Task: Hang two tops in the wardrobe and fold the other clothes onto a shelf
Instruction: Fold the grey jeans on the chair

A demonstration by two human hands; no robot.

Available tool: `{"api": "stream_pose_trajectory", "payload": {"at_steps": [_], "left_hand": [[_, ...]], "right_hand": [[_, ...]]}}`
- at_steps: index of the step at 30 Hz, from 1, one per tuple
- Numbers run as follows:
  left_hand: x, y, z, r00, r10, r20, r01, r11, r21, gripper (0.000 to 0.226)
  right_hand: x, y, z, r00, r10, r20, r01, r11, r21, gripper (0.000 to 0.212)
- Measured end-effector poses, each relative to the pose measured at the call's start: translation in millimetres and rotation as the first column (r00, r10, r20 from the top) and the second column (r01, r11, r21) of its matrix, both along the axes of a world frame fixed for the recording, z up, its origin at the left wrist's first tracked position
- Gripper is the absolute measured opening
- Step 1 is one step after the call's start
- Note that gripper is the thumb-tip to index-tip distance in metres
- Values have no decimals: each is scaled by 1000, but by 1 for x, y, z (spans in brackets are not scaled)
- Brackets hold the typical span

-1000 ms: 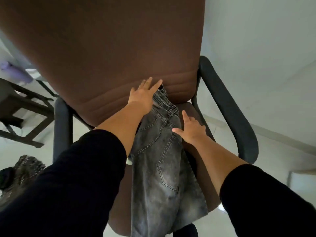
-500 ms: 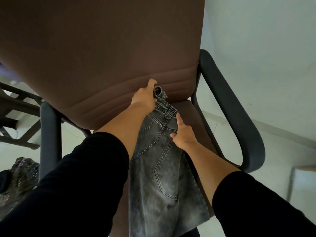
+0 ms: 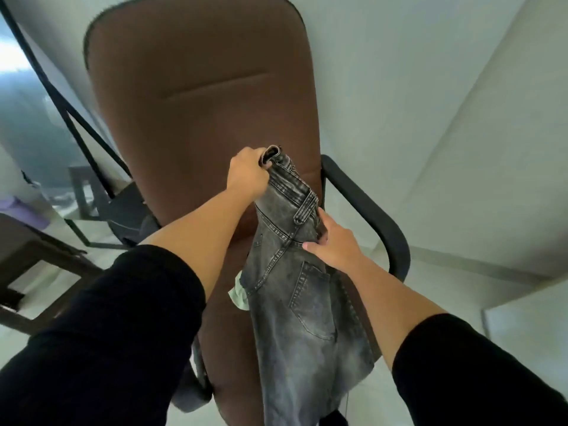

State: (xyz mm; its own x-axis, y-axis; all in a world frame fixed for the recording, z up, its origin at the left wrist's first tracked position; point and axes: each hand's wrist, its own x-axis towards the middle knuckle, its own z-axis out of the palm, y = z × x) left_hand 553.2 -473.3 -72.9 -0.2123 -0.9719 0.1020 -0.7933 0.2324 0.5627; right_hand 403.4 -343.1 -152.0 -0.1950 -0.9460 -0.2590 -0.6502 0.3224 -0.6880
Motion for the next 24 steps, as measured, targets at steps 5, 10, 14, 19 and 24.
{"api": "stream_pose_trajectory", "payload": {"at_steps": [5,10,14,19,24], "left_hand": [[20,76,102,971,-238,22,237,945,-225,13],[9,121,169,919,-394,9,370,854,-365,28],[-7,139,221,911,-394,-121,305,841,-446,16],[-21,148,271,871,-353,-343,165,866,-471,26],[-25,160,261,876,-354,-328,79,776,-626,20]], "right_hand": [[5,50,115,985,-90,-150,46,961,-271,37],[-9,86,218,999,-13,43,29,909,-417,31],[-15,102,274,998,63,8,-54,916,-396,27],[-19,101,322,988,-138,-69,78,833,-547,29],[-21,93,346,946,-323,-5,252,750,-611,25]]}}
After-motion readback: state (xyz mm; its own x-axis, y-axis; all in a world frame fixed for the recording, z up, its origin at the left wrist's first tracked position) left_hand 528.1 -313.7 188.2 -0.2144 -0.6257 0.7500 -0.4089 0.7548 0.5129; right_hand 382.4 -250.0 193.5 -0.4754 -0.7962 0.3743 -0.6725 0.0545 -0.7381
